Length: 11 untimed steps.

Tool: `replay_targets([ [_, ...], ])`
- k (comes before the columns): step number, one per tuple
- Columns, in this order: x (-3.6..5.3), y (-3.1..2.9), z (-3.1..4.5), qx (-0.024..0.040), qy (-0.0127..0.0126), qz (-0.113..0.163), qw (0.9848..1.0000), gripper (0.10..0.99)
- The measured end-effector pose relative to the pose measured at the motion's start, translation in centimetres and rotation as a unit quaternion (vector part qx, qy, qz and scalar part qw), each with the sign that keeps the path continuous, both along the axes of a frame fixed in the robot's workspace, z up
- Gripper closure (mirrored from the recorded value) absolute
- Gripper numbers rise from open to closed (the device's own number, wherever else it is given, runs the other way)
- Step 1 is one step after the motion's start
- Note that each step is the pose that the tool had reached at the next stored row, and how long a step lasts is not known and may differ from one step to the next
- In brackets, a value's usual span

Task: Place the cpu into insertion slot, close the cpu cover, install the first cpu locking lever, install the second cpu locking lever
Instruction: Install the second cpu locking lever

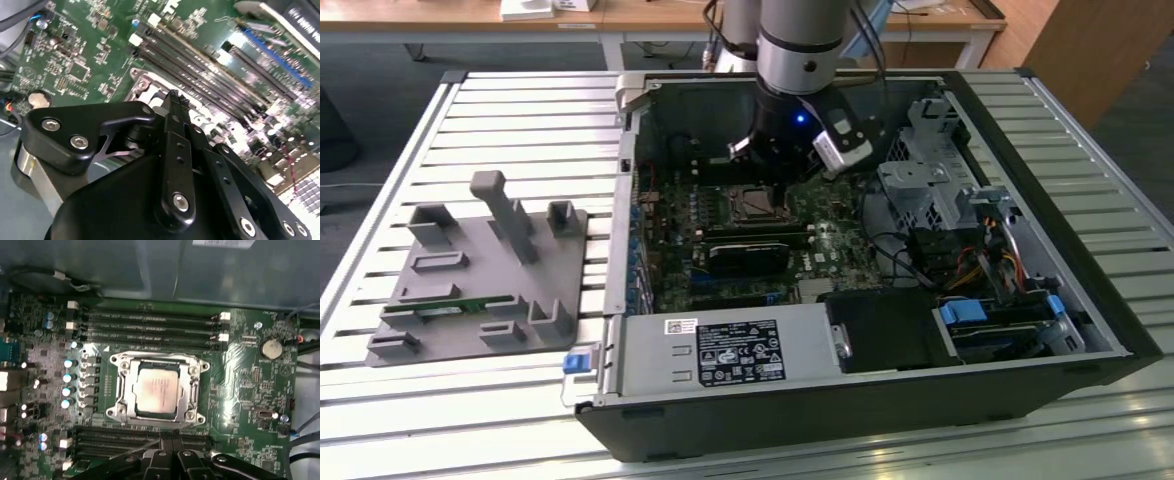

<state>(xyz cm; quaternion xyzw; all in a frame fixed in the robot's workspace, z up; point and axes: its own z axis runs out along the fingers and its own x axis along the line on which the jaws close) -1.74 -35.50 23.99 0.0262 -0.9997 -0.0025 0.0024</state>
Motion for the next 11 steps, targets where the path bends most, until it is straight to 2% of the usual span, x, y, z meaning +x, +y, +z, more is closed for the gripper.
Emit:
replay_targets([
  [1,0.00,-0.11,-0.02,0.0000,0.0015,0.000,1.0000,0.980],
  [3,0.00,-0.24,-0.06,-0.0001,0.0028,0.000,1.0000,0.980],
  [5,-0.12,-0.33,-0.15,0.0000,0.0029,0.000,1.0000,0.980],
  [11,-1.20,-0.38,-0.35,0.0000,0.0030,0.000,1.0000,0.980],
])
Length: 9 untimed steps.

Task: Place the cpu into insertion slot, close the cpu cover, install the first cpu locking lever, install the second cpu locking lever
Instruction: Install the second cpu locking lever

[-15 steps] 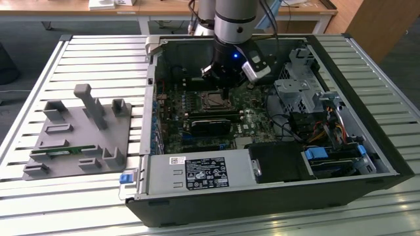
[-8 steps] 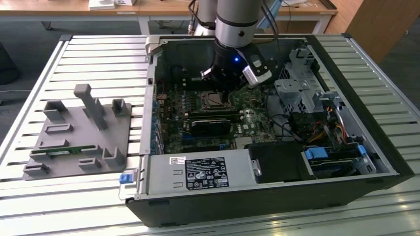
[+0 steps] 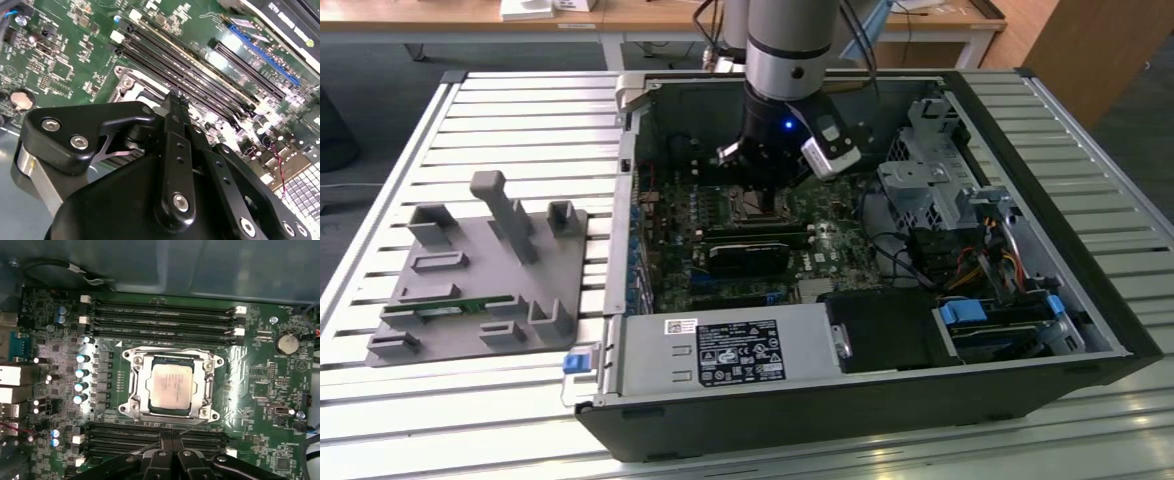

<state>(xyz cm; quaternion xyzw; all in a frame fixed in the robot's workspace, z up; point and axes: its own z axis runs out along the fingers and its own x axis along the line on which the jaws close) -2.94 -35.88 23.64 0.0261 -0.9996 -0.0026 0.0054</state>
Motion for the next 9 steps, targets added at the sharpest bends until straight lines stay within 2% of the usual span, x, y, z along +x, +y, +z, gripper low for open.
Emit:
replay_targets([
  [2,-0.23,-0.04,-0.01,0.0000,0.0000,0.000,1.0000,0.980],
  [7,-1.69,-0.07,-0.10,0.0000,0.0000,0.000,1.0000,0.980],
  [9,-1.80,-0.10,-0.20,0.0010,0.0009,0.000,1.0000,0.980],
])
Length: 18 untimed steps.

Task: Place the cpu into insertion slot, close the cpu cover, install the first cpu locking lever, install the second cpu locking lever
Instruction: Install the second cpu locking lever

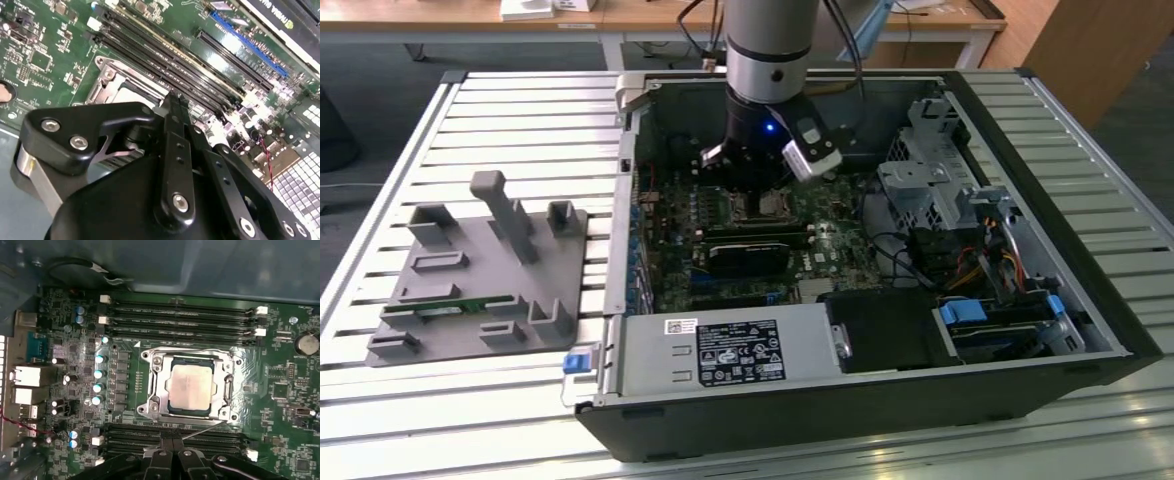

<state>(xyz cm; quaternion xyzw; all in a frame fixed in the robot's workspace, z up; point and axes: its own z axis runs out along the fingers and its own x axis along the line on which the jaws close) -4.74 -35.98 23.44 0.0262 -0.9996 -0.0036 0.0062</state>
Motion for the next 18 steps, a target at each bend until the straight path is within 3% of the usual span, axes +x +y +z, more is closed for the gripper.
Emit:
replay_targets([
  [4,-0.01,-0.48,-0.06,0.0137,0.0018,0.000,0.9999,0.980],
  [7,-0.07,-0.87,-0.07,0.0140,0.0018,0.000,0.9999,0.980],
  [12,-0.65,-0.96,-0.19,0.0150,0.0017,0.000,0.9999,0.980],
  [18,-0.69,-0.97,-1.21,0.0150,0.0035,0.000,0.9999,0.980],
])
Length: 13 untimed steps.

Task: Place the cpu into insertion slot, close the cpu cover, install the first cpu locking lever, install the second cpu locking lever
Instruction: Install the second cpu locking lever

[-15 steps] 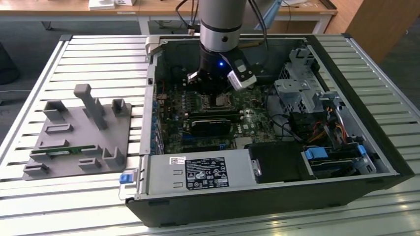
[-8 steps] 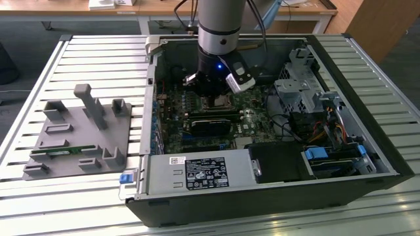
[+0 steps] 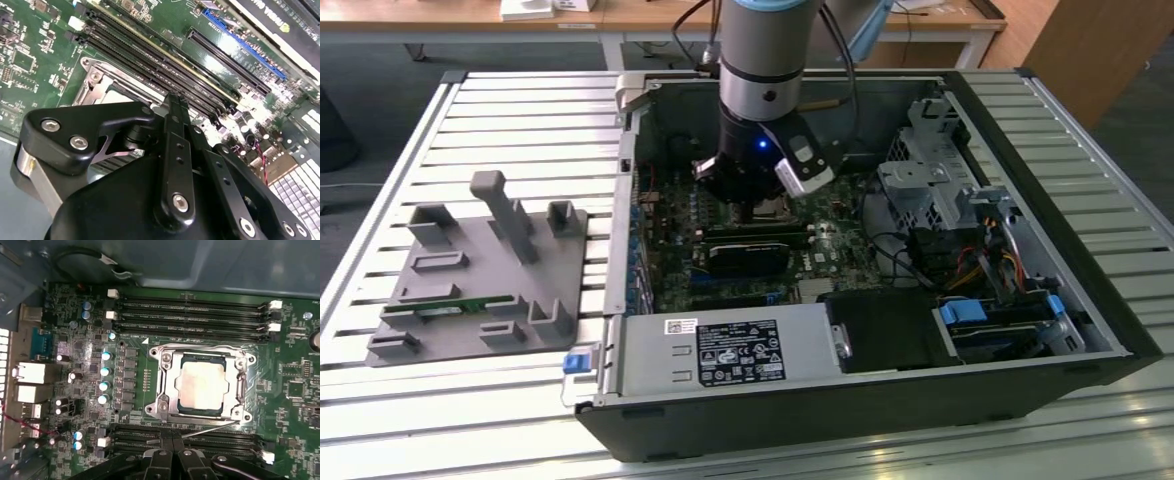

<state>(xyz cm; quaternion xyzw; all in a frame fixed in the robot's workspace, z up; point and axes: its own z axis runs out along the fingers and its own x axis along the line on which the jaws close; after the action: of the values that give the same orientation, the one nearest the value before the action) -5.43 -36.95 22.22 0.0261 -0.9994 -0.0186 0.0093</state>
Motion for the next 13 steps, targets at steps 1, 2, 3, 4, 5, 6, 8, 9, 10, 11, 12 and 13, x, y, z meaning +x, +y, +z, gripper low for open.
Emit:
replay_targets([
  [1,0.00,0.00,-0.18,0.0000,0.0003,0.000,1.0000,0.980],
  [2,0.00,0.00,-0.33,0.0002,0.0004,0.000,1.0000,0.980],
  [3,0.00,0.00,-0.45,0.0007,0.0005,0.000,1.0000,0.980],
  [4,0.00,0.00,-0.55,0.0015,0.0005,0.000,1.0000,0.980],
  [5,0.00,-0.01,-0.60,0.0031,0.0006,0.000,1.0000,0.980],
  [6,-0.02,-0.01,-0.64,0.0053,0.0005,0.000,1.0000,0.980],
  [8,-0.04,-0.01,-0.71,0.0109,0.0004,0.000,0.9999,0.980],
  [9,-0.06,-0.03,-0.72,0.0136,0.0005,0.000,0.9999,0.980],
  [10,-0.09,-0.11,-0.74,0.0158,0.0004,0.000,0.9999,0.980],
  [11,-0.16,-0.23,-0.75,0.0180,0.0005,0.000,0.9998,0.980],
  [12,-0.25,-0.36,-0.75,0.0212,0.0004,0.000,0.9998,0.980],
  [13,-0.37,-0.49,-0.76,0.0248,0.0004,0.000,0.9997,0.980],
])
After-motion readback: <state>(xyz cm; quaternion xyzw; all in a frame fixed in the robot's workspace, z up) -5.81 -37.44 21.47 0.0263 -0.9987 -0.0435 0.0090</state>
